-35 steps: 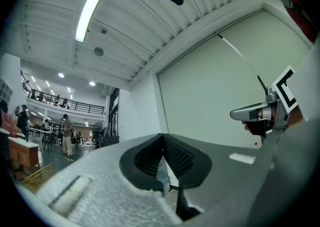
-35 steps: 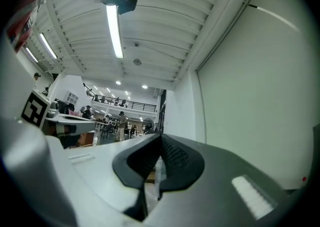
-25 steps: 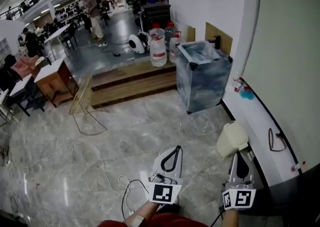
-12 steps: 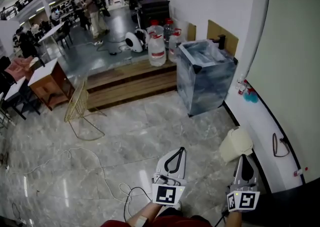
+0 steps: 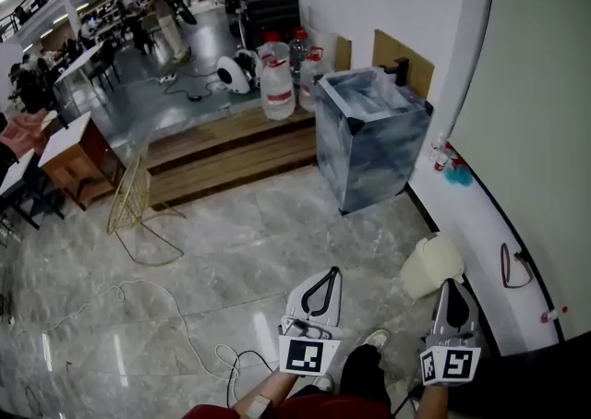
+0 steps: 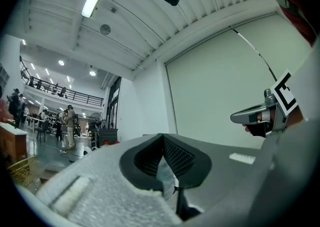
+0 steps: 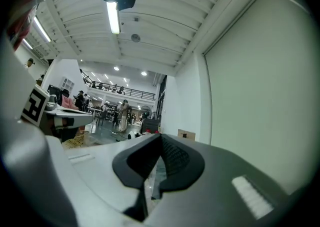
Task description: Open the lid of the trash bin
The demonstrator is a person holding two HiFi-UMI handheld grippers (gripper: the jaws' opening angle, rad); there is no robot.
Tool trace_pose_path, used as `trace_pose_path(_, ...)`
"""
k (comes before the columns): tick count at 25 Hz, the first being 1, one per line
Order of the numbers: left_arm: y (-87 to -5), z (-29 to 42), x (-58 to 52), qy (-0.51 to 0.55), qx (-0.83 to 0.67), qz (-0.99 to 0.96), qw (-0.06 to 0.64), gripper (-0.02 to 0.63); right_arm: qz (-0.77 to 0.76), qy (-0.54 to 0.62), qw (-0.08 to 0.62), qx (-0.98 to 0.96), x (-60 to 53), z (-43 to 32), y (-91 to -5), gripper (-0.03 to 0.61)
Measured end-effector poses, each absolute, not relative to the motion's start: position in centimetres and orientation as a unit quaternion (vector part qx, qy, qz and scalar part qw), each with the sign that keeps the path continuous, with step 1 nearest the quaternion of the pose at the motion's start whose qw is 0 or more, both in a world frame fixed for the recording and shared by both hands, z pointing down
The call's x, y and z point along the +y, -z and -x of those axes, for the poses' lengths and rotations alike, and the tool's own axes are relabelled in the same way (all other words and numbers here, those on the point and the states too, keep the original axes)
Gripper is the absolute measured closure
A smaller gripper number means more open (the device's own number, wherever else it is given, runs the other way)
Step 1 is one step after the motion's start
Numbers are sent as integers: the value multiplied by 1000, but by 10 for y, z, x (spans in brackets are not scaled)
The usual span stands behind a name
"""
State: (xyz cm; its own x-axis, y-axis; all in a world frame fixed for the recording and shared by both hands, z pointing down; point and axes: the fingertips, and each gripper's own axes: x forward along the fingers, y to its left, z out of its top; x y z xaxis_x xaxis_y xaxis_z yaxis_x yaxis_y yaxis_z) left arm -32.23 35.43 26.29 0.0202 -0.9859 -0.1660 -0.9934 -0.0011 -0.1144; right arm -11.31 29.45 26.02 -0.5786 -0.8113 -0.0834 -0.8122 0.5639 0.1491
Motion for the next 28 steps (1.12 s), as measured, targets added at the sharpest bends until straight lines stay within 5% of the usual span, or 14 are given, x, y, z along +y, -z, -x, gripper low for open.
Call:
trace_pose_path(12,-264,299,245,-10,694,715,91,611,473,-65,0,879,188,85,-277,578)
trace_pose_path(28,-262,175,46,22,624,776,88,611,535,-20,18,844,22,-32,-294,578)
